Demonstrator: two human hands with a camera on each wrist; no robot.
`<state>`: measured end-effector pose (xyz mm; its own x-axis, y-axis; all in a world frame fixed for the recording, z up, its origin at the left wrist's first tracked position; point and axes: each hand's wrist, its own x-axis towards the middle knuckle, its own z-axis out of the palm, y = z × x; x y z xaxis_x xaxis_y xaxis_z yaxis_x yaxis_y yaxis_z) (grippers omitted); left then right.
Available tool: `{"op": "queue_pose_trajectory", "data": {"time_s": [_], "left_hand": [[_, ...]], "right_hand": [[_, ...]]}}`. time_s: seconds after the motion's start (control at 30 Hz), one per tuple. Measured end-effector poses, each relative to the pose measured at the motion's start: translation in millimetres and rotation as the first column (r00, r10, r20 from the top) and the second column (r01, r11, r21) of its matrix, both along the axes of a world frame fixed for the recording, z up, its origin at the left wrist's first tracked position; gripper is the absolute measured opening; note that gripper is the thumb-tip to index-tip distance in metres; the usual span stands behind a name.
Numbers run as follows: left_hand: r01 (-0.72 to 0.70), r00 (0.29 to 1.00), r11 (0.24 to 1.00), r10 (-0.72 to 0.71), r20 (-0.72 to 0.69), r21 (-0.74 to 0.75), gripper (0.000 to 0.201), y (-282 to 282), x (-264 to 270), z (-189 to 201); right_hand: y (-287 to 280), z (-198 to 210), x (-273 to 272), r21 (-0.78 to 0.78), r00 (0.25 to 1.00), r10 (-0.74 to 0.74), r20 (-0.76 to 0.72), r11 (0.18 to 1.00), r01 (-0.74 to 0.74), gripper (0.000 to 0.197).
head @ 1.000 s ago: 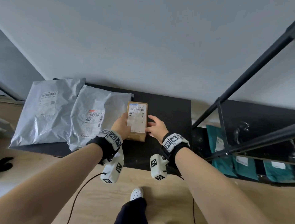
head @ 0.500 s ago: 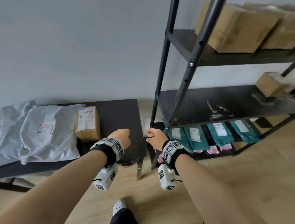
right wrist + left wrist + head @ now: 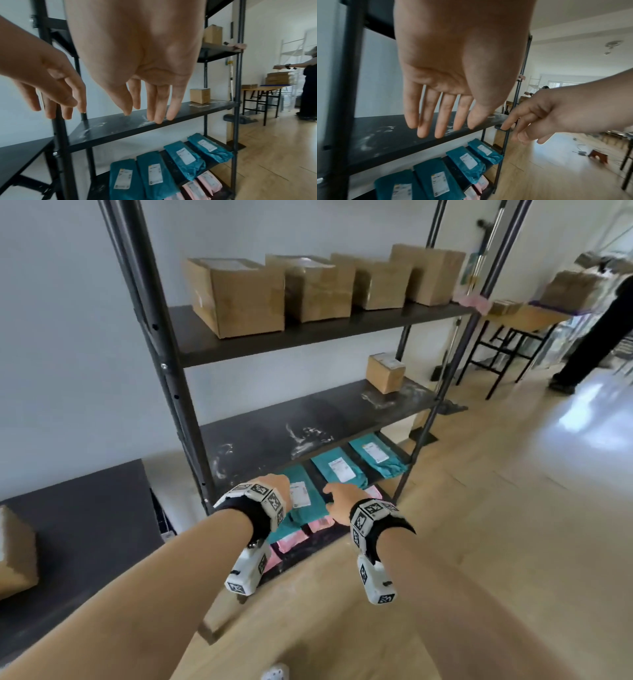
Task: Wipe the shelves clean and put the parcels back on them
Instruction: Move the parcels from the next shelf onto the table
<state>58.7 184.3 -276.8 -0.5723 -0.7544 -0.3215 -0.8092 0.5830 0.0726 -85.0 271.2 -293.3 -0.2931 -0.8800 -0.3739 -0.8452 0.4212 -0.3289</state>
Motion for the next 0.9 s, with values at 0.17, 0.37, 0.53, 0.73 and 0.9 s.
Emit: {"op": "queue_pose_trajectory", "data": {"time_s": [0.17, 0.37, 0.53, 0.73, 0.9], "left_hand": [[0.108, 0.992, 0.994, -0.106, 0.065, -0.035, 0.021, -10, -72, -7], [0.202, 0.975, 0.978, -0.195, 0.110, -0.053, 0.007, -51, -166, -13], [0.203, 0.978, 0.978, -0.200, 0.059, -0.050, 0.021, -89, -254, -7], [0.141, 0.990, 0.989, -0.141, 0.014, -0.048, 0.026, -121, -340, -8], [0.085, 0.996, 0.996, -0.084, 0.031, -0.032, 0.022, -147, -402, -15]], "right_hand": [[-2, -3, -71, -0.019, 0.994, -0.099, -0.038, 0.995, 0.099, 0.046], [-36, -1, -164, -0.026, 0.984, -0.155, -0.088, 0.988, 0.153, 0.041], [-70, 4, -245, -0.008, 0.975, -0.181, -0.132, 0.983, 0.181, 0.041], [-98, 5, -332, -0.015, 0.962, -0.215, -0.165, 0.976, 0.216, 0.037], [-127, -5, -406, -0.030, 0.973, -0.196, -0.123, 0.981, 0.193, 0.038]]}}
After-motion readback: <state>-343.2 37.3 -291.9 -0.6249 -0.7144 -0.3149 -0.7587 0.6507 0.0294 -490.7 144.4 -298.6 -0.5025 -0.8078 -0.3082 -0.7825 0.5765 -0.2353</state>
